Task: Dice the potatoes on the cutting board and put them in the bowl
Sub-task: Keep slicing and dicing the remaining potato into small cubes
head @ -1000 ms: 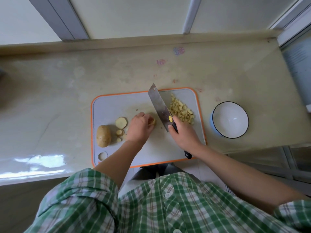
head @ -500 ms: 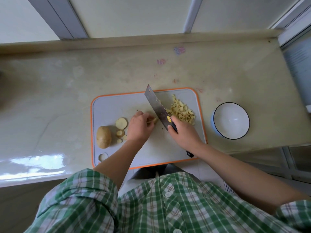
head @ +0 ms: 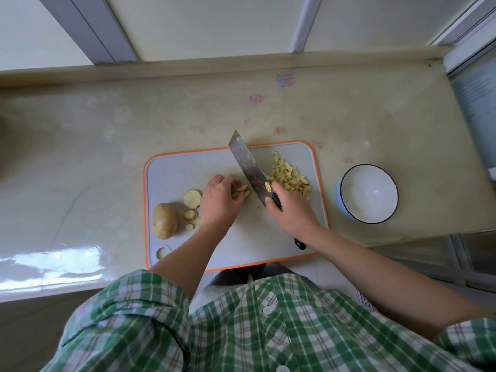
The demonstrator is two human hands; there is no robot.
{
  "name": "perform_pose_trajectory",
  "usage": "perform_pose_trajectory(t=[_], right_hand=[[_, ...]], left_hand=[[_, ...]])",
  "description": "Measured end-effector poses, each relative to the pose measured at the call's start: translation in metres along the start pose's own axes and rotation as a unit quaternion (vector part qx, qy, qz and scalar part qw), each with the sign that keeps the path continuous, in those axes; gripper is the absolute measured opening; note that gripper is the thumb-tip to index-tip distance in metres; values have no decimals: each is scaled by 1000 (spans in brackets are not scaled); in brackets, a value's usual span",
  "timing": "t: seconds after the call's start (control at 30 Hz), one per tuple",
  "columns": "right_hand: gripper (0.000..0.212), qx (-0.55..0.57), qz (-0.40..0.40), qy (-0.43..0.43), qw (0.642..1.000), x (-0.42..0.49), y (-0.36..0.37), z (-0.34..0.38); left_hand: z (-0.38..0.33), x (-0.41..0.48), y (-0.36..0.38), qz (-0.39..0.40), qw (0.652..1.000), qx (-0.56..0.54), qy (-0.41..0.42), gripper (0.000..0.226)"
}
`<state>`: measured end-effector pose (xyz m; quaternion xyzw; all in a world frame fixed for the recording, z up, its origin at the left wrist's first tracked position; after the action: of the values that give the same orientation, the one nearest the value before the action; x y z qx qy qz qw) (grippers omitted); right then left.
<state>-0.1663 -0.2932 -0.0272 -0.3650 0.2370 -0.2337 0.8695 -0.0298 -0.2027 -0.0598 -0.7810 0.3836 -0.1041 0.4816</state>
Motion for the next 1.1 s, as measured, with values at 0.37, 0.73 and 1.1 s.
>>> perform_pose_trajectory(t=[0.37, 0.73, 1.1], right_hand=[[25, -12, -9, -14, 1000, 6, -1, 3], [25, -12, -1, -9, 1000, 9, -1, 1], [24, -21, -10, -33, 999, 6, -2, 14]], left_hand=[[5, -5, -5, -22, 999, 40, -23, 25], [-7, -7, -4, -40, 998, 35, 16, 10], [-6, -11, -1, -48, 998, 26, 31, 27]])
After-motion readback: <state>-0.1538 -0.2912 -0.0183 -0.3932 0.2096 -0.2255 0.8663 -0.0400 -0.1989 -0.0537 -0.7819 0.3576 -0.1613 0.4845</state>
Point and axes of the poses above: each hand's wrist, its own x-axis towards the middle knuckle, its own y-axis out of the palm, z = x × y, the point moved 6 cm from there along x, towards the middle knuckle, and after that the axes turned 3 degrees about x, right-handed, at the moved point
